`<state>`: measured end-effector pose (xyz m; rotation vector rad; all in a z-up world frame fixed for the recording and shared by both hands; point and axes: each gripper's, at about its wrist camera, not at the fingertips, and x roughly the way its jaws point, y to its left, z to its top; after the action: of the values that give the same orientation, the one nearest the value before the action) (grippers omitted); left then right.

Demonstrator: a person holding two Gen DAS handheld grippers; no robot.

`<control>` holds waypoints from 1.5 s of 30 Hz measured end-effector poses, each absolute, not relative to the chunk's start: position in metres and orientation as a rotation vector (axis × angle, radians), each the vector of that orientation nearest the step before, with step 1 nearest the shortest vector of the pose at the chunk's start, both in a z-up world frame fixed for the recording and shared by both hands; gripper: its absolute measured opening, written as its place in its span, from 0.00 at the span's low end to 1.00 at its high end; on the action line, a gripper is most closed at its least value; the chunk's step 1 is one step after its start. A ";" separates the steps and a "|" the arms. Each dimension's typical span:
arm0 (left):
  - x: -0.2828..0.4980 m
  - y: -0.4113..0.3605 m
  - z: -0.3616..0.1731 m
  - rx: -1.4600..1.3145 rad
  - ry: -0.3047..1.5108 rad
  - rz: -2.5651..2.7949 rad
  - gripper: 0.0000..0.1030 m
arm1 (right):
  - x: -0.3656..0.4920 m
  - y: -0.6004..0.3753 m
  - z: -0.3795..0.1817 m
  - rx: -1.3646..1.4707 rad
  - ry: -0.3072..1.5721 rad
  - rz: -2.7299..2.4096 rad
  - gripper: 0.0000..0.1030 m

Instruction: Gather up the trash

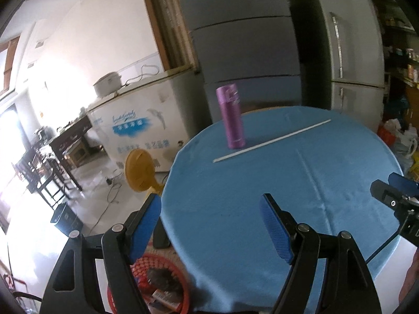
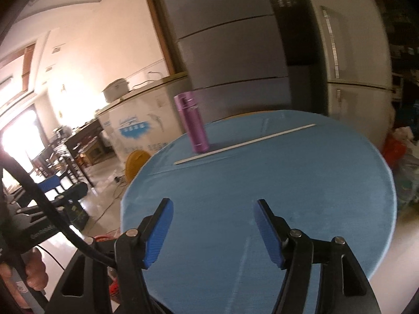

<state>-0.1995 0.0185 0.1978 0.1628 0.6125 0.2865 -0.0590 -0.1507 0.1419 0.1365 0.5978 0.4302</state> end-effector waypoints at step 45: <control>-0.137 -0.109 0.215 0.241 0.584 0.029 0.84 | -0.036 -0.282 0.161 0.236 0.564 0.107 0.68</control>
<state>-0.1366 -0.1092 0.2149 0.2406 0.5840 0.0294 -0.0355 -0.2819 0.1607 0.2356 0.5637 0.1073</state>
